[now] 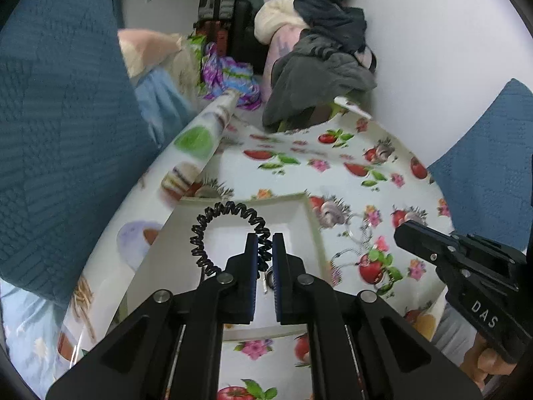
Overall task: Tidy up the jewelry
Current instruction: 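Carry the black coil hair tie into the box with the left tool and release, then return both tools from the box to the jewelry pile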
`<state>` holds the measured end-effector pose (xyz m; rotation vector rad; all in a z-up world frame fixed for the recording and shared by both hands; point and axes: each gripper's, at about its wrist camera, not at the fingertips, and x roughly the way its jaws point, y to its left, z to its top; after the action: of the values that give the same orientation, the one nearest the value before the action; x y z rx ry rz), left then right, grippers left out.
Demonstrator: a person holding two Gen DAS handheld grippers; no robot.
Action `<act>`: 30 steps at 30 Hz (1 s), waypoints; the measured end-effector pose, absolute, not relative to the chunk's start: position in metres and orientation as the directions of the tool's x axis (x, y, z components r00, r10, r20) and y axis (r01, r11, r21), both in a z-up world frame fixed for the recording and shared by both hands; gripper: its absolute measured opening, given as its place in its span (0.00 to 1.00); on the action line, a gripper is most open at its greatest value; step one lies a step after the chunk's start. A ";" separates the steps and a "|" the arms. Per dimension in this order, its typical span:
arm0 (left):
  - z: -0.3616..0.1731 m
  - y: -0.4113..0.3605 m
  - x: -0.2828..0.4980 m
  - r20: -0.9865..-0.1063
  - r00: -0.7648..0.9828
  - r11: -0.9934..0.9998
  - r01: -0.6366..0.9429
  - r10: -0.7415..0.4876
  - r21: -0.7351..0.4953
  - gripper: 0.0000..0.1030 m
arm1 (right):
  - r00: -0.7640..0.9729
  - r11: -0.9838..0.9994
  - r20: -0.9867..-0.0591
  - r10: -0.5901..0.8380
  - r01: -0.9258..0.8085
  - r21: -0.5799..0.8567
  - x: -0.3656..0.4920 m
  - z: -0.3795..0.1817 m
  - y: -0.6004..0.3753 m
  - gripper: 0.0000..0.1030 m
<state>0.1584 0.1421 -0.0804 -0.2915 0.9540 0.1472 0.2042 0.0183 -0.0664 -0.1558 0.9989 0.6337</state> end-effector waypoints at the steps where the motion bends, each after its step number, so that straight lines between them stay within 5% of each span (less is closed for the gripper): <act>1: -0.083 0.144 0.157 -0.823 0.568 0.951 -0.257 0.004 -0.173 0.07 | 0.368 0.806 -0.827 0.425 -0.569 0.161 0.203 -0.071 0.023 0.01; 19: -0.154 0.171 0.147 -0.897 0.440 0.921 -0.330 -0.045 -0.208 0.08 | 0.234 0.791 -0.897 0.374 -0.586 0.177 0.198 -0.138 0.052 0.02; 26: -0.150 0.170 0.145 -0.895 0.443 0.913 -0.340 -0.054 -0.224 0.09 | 0.232 0.796 -0.894 0.382 -0.575 0.191 0.200 -0.136 0.048 0.10; 30: -0.138 0.164 0.146 -0.886 0.462 0.919 -0.337 -0.029 -0.206 0.42 | 0.257 0.794 -0.873 0.413 -0.572 0.207 0.201 -0.121 0.037 0.21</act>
<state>0.1460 0.1644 -0.1382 -0.3797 1.0803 0.1951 0.2005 0.0371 -0.1207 -0.1631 1.1271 0.6722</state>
